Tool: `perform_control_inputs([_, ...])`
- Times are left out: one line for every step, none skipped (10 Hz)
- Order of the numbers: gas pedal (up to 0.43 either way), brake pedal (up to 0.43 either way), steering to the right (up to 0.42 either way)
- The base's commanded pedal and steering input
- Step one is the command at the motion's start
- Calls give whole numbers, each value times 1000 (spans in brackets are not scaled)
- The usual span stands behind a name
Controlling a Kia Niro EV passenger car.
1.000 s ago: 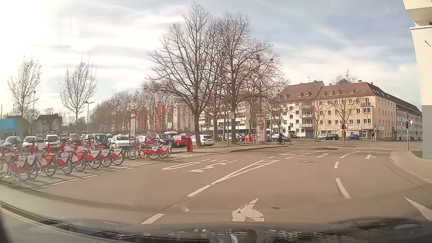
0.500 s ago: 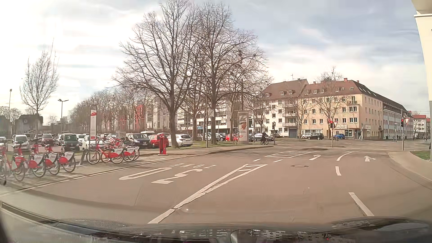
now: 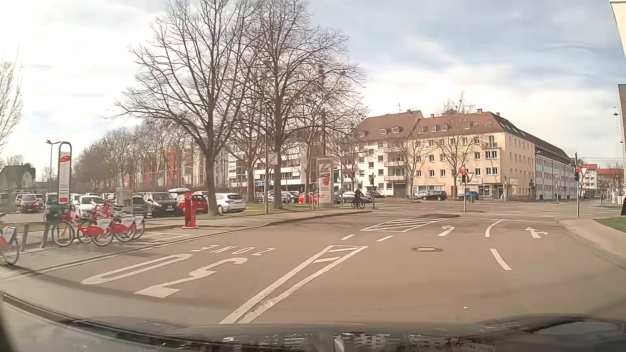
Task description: Follow the waypoints while adhering to traffic rules and regulations
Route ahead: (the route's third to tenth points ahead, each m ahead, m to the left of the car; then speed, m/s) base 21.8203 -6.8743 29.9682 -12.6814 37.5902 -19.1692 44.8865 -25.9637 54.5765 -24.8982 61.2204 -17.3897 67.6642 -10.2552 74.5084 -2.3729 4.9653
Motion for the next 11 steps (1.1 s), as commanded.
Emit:
perform_control_inputs([0,0,129])
perform_control_inputs([0,0,135])
perform_control_inputs([0,0,139])
perform_control_inputs([0,0,141])
perform_control_inputs([0,0,142])
perform_control_inputs([0,0,141])
perform_control_inputs([0,0,142])
perform_control_inputs([0,0,142])
perform_control_inputs([0,0,142])
perform_control_inputs([0,0,142])
perform_control_inputs([0,0,142])
